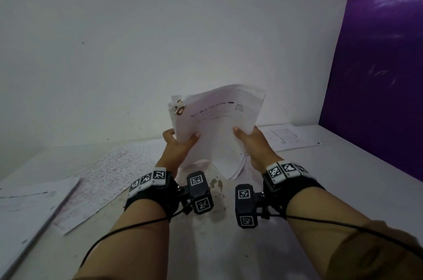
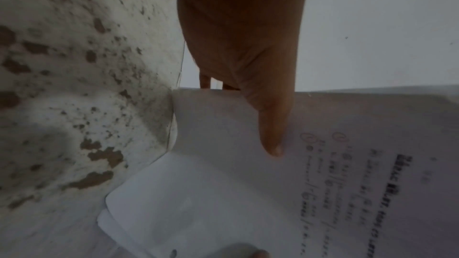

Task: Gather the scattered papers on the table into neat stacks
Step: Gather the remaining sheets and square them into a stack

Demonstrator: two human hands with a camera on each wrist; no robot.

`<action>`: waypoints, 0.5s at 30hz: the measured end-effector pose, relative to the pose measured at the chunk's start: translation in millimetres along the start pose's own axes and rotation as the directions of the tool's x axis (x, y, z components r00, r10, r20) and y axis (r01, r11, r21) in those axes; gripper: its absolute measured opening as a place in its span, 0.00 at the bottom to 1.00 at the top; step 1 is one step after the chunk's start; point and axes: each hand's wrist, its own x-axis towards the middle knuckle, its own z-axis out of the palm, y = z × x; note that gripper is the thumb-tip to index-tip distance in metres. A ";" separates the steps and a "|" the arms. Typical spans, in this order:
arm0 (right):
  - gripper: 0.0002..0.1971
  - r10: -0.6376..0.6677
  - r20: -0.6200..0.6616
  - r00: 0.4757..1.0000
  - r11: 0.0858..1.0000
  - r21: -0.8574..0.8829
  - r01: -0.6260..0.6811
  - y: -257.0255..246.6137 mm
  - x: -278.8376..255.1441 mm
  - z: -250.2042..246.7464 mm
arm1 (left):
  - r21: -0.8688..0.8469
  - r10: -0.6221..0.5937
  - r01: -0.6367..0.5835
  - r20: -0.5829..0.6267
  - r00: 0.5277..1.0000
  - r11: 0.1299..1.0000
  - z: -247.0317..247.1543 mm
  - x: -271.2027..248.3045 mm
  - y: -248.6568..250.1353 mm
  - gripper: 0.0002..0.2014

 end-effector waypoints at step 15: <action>0.13 0.008 0.012 1.000 0.998 0.068 -0.008 19.2 -3.1 12.7 | 0.114 0.069 -0.058 -0.095 0.993 0.992 -12.4 -2.1 -9.5 0.24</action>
